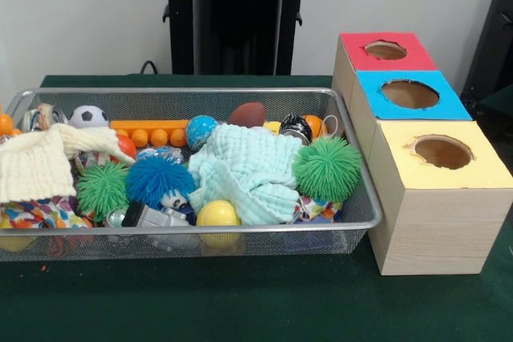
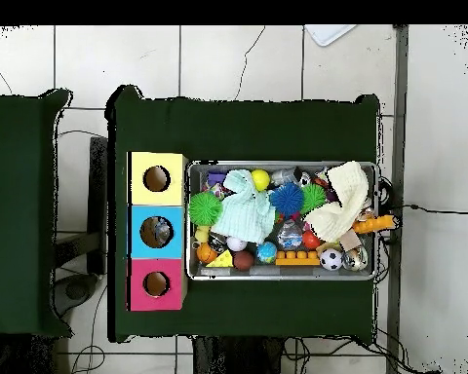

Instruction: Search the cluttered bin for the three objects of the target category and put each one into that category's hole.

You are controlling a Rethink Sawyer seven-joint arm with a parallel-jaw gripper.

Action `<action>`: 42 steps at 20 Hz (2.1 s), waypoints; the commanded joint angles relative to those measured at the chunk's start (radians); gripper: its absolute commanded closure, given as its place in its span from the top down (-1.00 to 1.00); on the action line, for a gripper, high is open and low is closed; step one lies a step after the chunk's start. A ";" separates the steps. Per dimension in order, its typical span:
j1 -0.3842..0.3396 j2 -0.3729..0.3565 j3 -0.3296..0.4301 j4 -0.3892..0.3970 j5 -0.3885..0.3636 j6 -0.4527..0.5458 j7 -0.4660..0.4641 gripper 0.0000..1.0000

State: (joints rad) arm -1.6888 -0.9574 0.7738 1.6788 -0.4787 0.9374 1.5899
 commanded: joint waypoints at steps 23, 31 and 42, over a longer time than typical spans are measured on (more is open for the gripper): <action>0.097 -0.158 -0.015 0.347 -0.016 -0.073 -0.066 1.00; 0.128 -0.226 -0.007 0.430 0.008 -0.114 -0.050 1.00; 0.196 -0.330 -0.040 0.511 0.077 -0.129 -0.002 1.00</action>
State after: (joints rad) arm -1.5392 -1.1994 0.7654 2.0536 -0.4570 0.8404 1.5899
